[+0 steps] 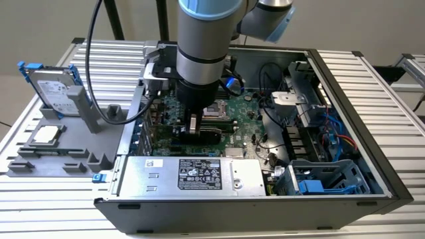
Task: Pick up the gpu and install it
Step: 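Insert the gpu into the slot, then press down on the gpu until it lock into place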
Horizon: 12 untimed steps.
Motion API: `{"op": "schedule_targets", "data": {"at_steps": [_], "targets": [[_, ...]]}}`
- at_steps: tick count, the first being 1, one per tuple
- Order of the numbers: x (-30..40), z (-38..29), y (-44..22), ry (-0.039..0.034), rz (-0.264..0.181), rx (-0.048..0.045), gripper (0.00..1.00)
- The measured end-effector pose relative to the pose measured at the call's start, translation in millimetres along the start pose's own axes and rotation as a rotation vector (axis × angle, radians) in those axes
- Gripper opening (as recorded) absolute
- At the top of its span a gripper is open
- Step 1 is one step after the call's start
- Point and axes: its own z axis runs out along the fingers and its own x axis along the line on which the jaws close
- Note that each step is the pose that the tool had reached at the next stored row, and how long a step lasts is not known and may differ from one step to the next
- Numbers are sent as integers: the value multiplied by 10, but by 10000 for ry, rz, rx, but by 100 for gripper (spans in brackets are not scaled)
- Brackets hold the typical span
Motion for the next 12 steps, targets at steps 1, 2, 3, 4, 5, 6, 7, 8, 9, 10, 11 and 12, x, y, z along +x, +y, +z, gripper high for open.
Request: {"op": "schedule_targets", "data": {"at_steps": [1,2,3,4,5,6,7,8,9,10,11,12], "targets": [[0,1,4,-1,-1,3,0],[0,8,7,-1,0,0,0],[1,23,7,5,-1,-4,0],[2,39,7,8,0,-5,0],[2,53,6,9,1,-2,0],[2,58,6,5,2,2,0],[2,59,6,3,1,3,0],[2,60,6,2,1,5,0],[2,60,6,3,1,5,0],[2,60,6,5,1,5,0],[2,60,6,6,1,5,0],[1,61,6,4,2,6,0]]}}
